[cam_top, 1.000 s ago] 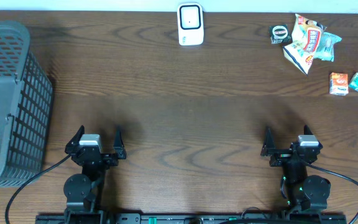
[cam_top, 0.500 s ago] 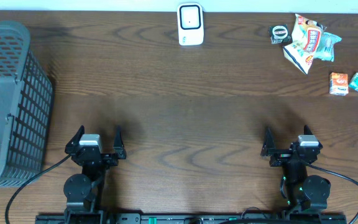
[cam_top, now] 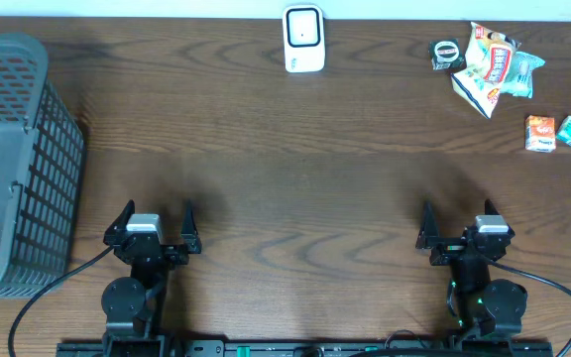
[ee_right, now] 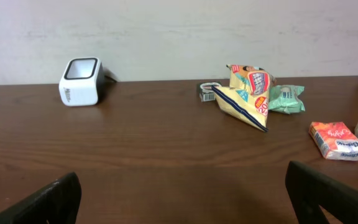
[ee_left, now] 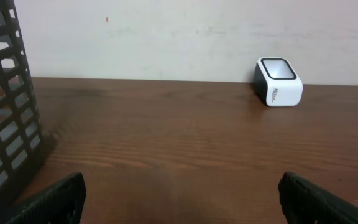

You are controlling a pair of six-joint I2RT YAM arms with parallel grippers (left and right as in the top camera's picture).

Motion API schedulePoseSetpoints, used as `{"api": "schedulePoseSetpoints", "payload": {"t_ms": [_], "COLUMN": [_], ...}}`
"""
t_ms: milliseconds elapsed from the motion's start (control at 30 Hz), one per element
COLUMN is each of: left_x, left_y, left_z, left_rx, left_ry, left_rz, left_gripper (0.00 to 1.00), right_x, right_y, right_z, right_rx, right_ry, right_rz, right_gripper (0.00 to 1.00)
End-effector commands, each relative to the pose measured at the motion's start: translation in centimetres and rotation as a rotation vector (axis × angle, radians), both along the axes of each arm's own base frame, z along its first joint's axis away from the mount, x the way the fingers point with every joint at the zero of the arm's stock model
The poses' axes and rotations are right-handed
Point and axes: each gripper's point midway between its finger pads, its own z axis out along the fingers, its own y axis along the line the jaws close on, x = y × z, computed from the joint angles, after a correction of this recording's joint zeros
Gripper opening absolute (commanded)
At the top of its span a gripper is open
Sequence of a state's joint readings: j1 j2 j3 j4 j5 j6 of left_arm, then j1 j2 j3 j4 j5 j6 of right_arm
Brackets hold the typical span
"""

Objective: Scan the item barcode

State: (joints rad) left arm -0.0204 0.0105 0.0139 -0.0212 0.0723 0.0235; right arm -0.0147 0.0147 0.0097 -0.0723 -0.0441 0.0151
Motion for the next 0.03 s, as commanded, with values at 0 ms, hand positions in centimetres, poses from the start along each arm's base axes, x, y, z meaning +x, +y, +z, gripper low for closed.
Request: {"api": "schedulePoseSetpoints", "payload": {"t_ms": [0], "left_x": [-0.13], "left_y": [-0.06], "left_z": [-1.44], "left_rx": [0.003], "left_ry": [0.048], "left_rz": [-0.006], "left_gripper": [0.98], "right_x": [-0.02], "right_y": [-0.30], "right_z": [-0.07], "right_rx": [0.013], "right_ry": [-0.002], "right_rz": [-0.017], "right_gripper": [0.99]}}
